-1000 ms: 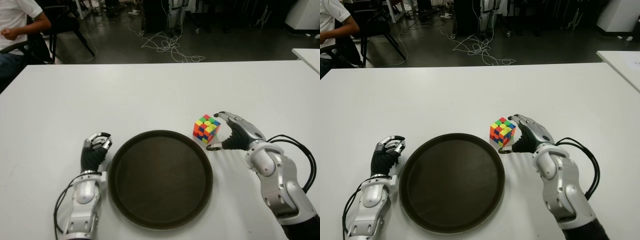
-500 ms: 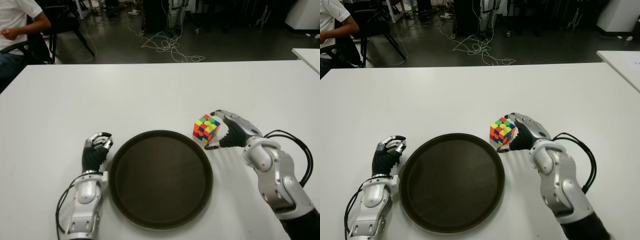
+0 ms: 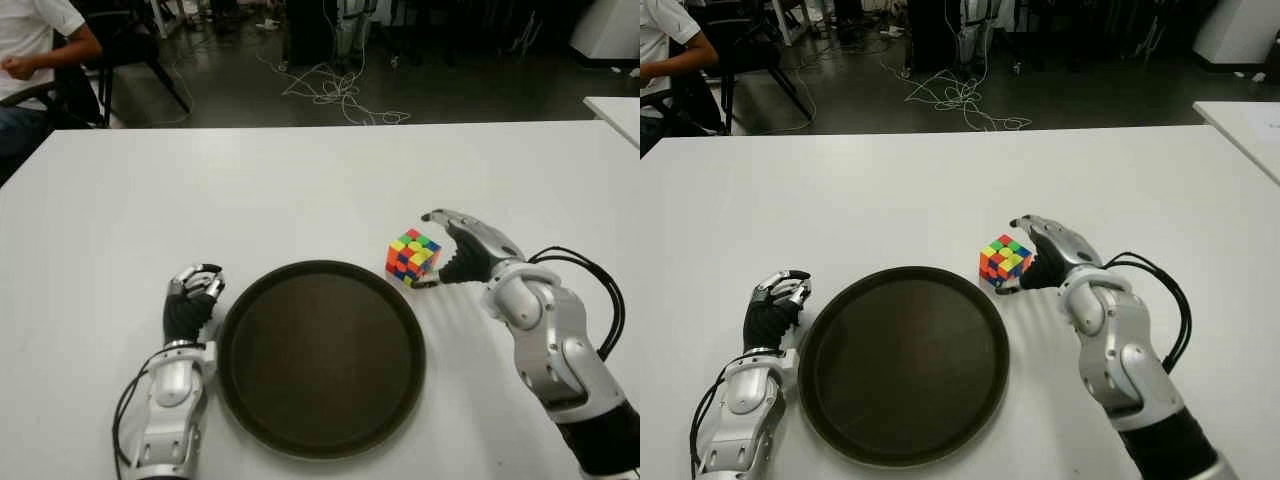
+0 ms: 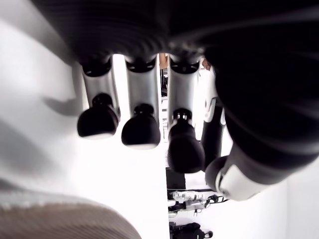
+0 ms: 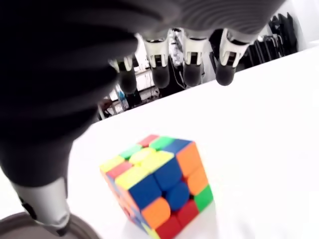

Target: Pick up the Rubik's Cube and put it in the plate

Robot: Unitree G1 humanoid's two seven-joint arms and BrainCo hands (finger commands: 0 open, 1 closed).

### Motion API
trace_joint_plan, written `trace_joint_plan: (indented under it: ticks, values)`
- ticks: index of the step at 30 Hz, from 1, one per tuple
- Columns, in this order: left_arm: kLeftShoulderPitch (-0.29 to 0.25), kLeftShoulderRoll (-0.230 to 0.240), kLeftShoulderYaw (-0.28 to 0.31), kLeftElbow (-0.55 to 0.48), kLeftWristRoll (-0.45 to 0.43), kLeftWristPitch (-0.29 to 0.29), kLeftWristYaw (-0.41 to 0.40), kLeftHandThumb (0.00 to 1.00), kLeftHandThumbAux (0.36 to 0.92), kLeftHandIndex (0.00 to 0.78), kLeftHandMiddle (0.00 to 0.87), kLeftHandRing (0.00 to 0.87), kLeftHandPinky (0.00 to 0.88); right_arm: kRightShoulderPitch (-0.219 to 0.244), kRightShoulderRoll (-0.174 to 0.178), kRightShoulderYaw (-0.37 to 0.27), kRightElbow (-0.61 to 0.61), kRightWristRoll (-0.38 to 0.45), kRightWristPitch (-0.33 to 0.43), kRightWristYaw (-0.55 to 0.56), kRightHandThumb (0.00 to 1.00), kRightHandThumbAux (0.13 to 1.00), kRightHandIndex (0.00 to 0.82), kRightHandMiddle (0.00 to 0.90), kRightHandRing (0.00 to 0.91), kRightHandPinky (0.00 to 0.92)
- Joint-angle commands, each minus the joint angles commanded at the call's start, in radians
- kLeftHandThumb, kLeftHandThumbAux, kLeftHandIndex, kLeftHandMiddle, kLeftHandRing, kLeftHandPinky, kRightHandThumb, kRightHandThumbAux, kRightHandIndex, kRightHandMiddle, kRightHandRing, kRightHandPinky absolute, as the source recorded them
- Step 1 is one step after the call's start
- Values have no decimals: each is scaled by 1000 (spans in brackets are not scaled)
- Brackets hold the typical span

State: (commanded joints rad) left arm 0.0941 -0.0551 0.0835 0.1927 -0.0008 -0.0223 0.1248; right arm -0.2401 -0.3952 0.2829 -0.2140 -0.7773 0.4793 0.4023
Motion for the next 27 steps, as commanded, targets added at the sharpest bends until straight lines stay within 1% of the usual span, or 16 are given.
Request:
trace_joint_plan:
  ticks: [6,11,14,27]
  values:
    - [1,1,-1,0,2,0,-1,708,707,443,801,824,806,-25,2,-4,28,7,-12,-18,0,758,0,4,3,2]
    - [2,-1,-1,0,1,4,1,708,707,443,800,823,807,-31,6,-15,49,27,-42,-52,0,780,0,15,17,19]
    - [1,-2,-1,-1,-2,3,-1,708,707,443,798,822,805,-36,17,-28,67,50,-69,-82,0,792,0,11,21,34]
    - [1,-3,-3,9,9,-11,9,708,707,442,799,822,806,-65,26,-37,133,98,-120,-131,0,776,0,8,42,68]
